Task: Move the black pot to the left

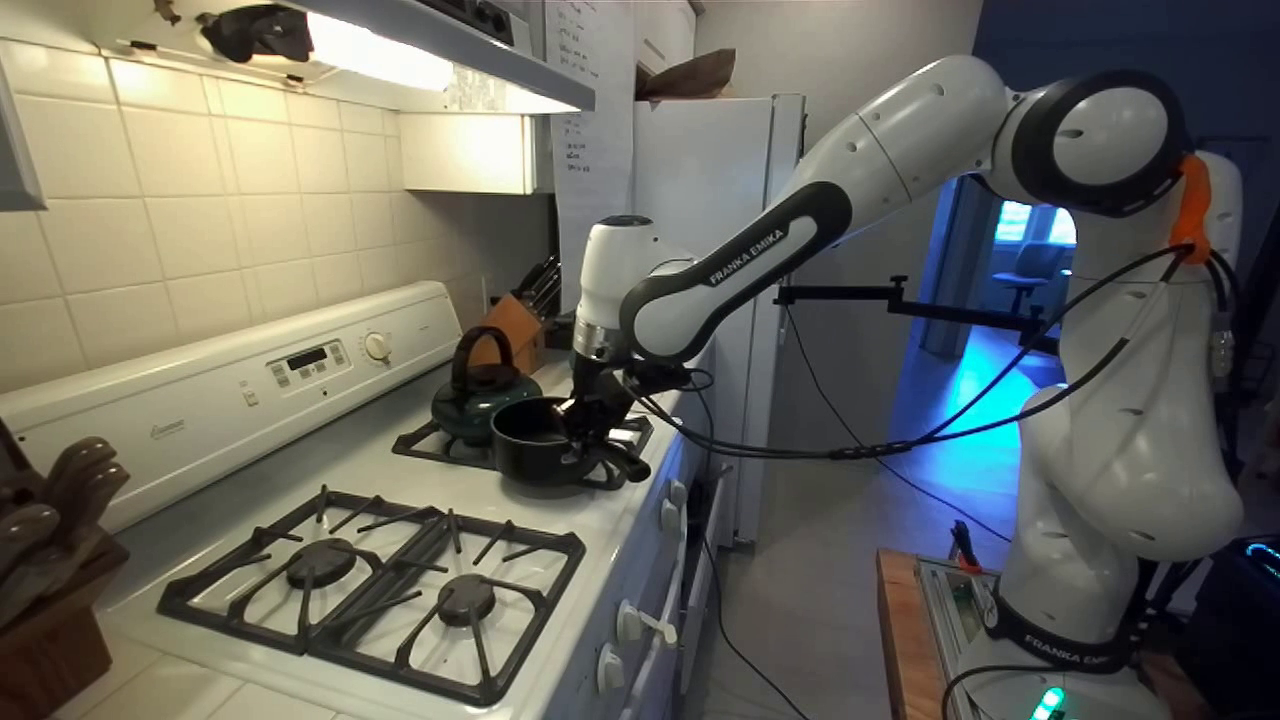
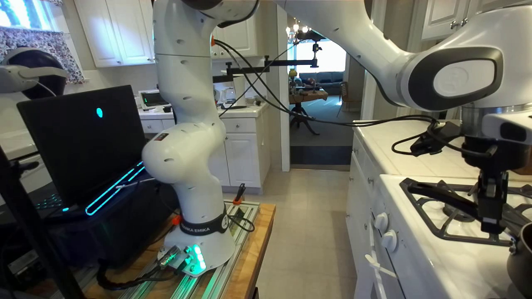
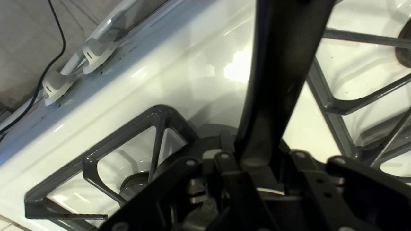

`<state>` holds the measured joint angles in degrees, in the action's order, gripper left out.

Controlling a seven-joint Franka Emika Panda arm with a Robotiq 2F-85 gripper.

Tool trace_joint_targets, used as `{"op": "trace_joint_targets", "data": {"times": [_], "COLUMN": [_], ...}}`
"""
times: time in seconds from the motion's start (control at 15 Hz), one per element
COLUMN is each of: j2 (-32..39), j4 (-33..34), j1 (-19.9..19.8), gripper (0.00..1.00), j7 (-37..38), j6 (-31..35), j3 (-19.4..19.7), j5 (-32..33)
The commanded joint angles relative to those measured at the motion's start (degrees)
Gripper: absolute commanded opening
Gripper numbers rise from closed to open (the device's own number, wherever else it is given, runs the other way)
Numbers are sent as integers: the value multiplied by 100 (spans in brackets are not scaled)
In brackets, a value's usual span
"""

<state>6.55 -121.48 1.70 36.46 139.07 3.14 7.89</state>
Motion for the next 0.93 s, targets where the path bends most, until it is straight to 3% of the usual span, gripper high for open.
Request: {"op": "trace_joint_targets", "data": {"times": [0.0, 0.87], "j2": [-178, -219], "j4": [-128, -135], "j1": [50, 107], "gripper": [8, 8], "j7": [96, 53], "j6": [132, 257], "j3": [-69, -174], "j5": [-18, -62]}}
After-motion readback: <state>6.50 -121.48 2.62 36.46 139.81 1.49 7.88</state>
